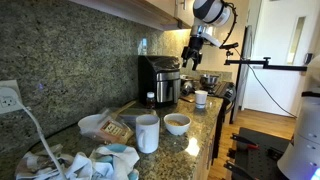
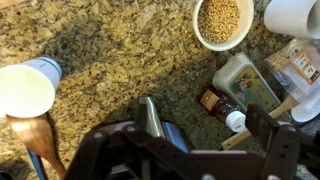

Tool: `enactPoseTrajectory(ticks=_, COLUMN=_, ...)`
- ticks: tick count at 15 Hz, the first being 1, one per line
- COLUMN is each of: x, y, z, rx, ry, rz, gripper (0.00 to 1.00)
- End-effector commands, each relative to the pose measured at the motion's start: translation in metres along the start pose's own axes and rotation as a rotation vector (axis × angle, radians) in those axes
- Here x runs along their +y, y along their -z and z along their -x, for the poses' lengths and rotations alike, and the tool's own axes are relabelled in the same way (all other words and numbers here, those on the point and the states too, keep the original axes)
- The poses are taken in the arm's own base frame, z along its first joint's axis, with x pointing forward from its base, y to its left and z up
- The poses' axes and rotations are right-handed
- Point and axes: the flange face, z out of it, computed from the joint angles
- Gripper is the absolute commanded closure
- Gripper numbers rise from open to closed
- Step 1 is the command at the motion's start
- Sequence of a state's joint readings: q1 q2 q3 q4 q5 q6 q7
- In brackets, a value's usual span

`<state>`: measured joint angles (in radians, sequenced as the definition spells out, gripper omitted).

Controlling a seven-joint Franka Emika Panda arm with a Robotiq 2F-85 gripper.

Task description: Use the wooden spoon to mix the contents in the bowl

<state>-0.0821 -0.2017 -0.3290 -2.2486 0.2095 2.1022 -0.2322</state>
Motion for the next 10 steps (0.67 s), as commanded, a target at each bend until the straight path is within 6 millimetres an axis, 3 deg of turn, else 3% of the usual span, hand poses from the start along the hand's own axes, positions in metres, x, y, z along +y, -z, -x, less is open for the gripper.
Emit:
enactPoseTrajectory(ticks=1, x=0.000, y=0.000, z=0.000, rx=-0.001, ry=0.000, rz=0.000, gripper=0.00)
enactPoseTrajectory(ticks=5, x=-0.015, y=-0.020, z=-0.004, rx=-0.034, ry=0.021, rz=0.024, gripper=0.00)
enactPoseTrajectory(ticks=10, x=-0.056, y=-0.064, z=-0.013, rx=-0.097, ry=0.064, rz=0.032, gripper=0.00)
